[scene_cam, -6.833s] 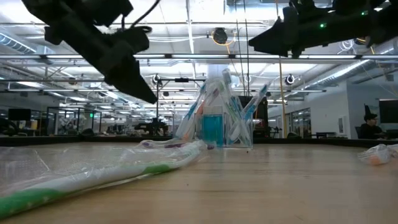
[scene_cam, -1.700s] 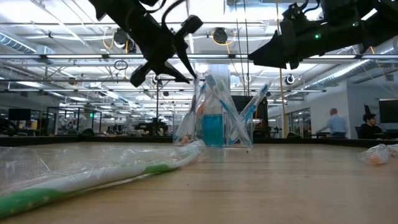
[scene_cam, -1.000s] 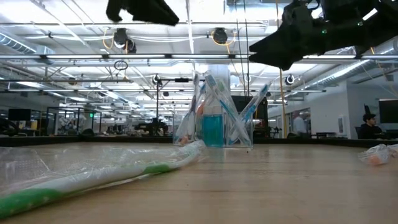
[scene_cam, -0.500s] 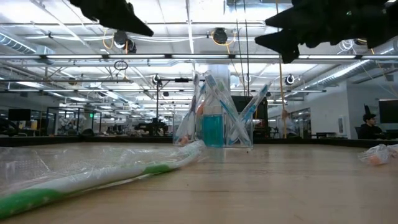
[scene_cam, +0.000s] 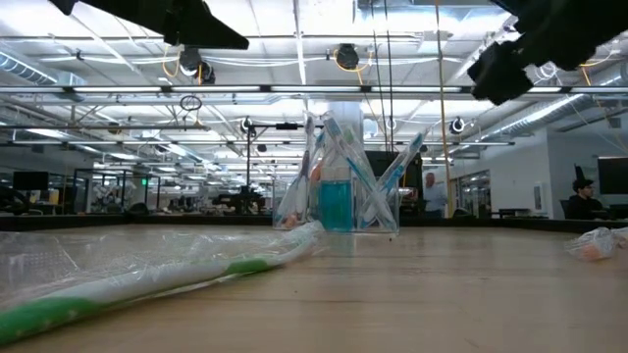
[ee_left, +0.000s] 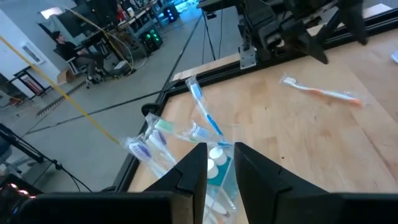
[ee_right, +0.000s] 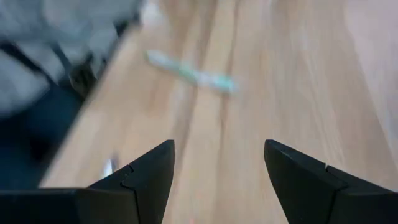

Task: Pick & Place toothbrushing station
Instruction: Put the orange toothbrush into the transparent organizer

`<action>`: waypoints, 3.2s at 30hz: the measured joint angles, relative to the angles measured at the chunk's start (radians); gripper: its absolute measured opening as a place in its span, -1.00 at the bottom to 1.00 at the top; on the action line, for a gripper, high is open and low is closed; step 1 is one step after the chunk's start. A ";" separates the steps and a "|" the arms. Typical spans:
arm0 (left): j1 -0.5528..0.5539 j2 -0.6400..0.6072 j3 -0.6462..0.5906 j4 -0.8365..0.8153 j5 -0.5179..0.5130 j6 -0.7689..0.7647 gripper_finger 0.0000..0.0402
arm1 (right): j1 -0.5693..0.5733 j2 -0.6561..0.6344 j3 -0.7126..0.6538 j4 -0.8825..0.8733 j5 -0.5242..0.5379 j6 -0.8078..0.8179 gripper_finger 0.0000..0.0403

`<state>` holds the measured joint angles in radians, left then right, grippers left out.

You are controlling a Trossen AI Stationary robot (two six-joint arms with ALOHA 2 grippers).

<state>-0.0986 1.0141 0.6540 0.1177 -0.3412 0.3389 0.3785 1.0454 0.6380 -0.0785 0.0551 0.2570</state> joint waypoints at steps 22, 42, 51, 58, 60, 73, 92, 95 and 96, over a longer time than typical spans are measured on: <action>0.000 0.000 0.000 -0.011 0.000 -0.003 -0.56 | 0.003 0.002 -0.199 -0.380 -0.005 0.027 0.14; 0.000 0.000 0.000 -0.011 -0.001 0.053 -0.56 | 0.003 0.002 -0.291 -0.264 -0.003 -0.088 -0.79; 0.000 0.000 0.000 -0.010 -0.001 0.077 -0.56 | 0.003 0.006 -0.210 -0.195 0.030 -0.195 -0.92; 0.000 0.000 0.000 -0.010 0.000 0.077 -0.56 | 0.003 0.006 0.020 -0.185 0.268 -0.650 -0.93; 0.000 0.000 0.000 -0.010 0.000 0.077 -0.56 | 0.002 0.005 0.082 -0.185 0.358 -0.803 -0.93; 0.000 0.000 0.000 -0.009 0.000 0.078 -0.56 | -0.151 0.127 0.316 -0.283 0.582 -1.456 -0.93; 0.000 0.000 0.000 -0.023 0.004 0.011 -0.56 | -0.320 0.312 0.389 -0.472 0.861 -1.788 -0.95; 0.000 0.000 0.000 -0.037 0.004 -0.010 -0.56 | -0.318 0.347 0.389 -0.471 0.861 -1.802 -0.95; 0.000 0.000 0.000 -0.038 0.004 -0.012 -0.56 | -0.318 0.359 0.389 -0.480 0.860 -1.811 -0.95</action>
<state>-0.0986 1.0145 0.6537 0.0793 -0.3373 0.3271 0.0601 1.4048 1.0275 -0.5583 0.9156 -1.5535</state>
